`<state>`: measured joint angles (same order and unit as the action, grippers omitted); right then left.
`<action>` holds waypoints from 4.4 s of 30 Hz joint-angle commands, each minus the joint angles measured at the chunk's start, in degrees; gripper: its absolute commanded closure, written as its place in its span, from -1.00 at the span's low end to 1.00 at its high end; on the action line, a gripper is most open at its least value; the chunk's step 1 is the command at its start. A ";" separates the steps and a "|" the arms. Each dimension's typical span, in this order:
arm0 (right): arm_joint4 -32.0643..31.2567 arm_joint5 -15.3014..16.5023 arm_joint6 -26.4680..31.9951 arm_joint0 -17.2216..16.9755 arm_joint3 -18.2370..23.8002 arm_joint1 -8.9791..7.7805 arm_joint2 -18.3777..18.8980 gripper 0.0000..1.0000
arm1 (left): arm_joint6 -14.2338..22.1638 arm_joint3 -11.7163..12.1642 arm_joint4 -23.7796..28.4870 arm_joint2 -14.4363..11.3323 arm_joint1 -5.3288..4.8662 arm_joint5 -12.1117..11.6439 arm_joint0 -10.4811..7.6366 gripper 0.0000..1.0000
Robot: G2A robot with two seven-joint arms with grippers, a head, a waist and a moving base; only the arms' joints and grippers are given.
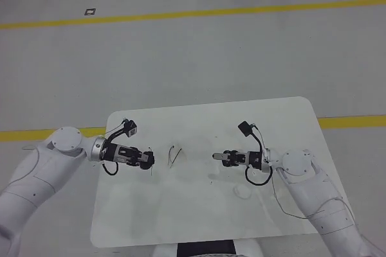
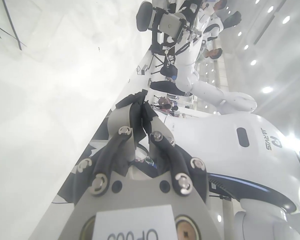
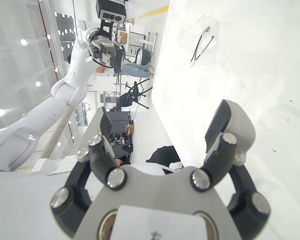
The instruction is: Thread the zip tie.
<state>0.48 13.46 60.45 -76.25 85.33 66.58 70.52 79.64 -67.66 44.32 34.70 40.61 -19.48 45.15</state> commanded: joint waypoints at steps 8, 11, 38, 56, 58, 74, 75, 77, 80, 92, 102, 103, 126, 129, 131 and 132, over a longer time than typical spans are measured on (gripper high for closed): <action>0.02 0.00 0.01 0.00 0.00 0.00 0.00 -1.00 | -1.67 -0.24 -1.32 0.17 0.24 0.00 0.45 1.00; 0.02 0.00 0.01 0.00 0.00 0.00 0.00 -1.00 | -0.78 -0.41 -3.64 1.20 0.74 0.00 0.61 1.00; 0.02 0.00 0.01 0.00 0.00 0.00 0.00 -1.00 | 0.00 -9.63 -15.41 10.26 2.66 0.00 6.70 1.00; 0.02 0.00 0.01 0.00 0.00 0.00 0.00 -1.00 | 0.00 -10.20 -3.98 2.52 2.50 0.00 1.48 1.00; -0.42 -0.02 -0.50 -0.18 0.69 0.04 -0.73 -1.00 | 0.00 -10.20 -3.98 2.52 2.50 0.00 1.48 1.00; -7.69 -9.79 5.37 14.41 0.45 2.24 -15.54 -1.00 | 0.00 -10.20 -3.98 2.52 2.50 0.00 1.48 1.00; -7.54 -10.09 5.14 15.23 0.06 2.46 -16.22 -1.00 | 0.00 -10.20 -3.98 2.52 2.50 0.00 1.48 1.00; -7.40 -10.61 4.62 17.05 -1.01 2.94 -17.68 -1.00 | 0.00 -10.20 -3.98 2.52 2.50 0.00 1.48 1.00; -6.36 -10.42 2.87 18.41 -2.22 3.35 -18.24 -1.00 | 0.00 -10.20 -3.98 2.52 2.50 0.00 1.48 1.00; -1.64 -8.59 0.86 18.06 -2.13 3.44 -16.90 -1.00 | 0.00 -10.20 -3.98 2.52 2.50 0.00 1.48 1.00; 1.64 -9.73 0.73 24.99 -5.73 4.94 -19.71 -1.00 | 0.00 -10.20 -3.98 2.52 2.50 0.00 1.48 1.00; 1.64 -9.73 0.73 24.99 -5.73 4.94 -19.71 -1.00 | 0.00 -10.20 -3.98 2.52 2.50 0.00 1.48 1.00; 3.27 -11.50 0.12 30.25 -8.80 7.05 -24.59 -1.00 | 0.00 -10.20 -3.98 2.52 2.50 0.00 1.48 1.00; 3.27 -11.50 0.12 30.25 -8.80 7.05 -24.59 -1.00 | 0.00 -10.20 -3.98 2.52 2.50 0.00 1.48 1.00; 2.67 -11.06 -0.85 29.30 -7.82 7.00 -24.79 -1.00 | 0.00 -10.20 -3.98 2.52 2.50 0.00 1.48 1.00; 2.89 -10.94 -0.54 29.10 -7.62 6.98 -24.76 -1.00 | 0.00 -10.20 -3.98 2.52 2.50 0.00 1.48 1.00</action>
<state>3.26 2.37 59.74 -46.86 77.39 73.59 45.76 79.64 -77.86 40.33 37.22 43.11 -19.48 46.64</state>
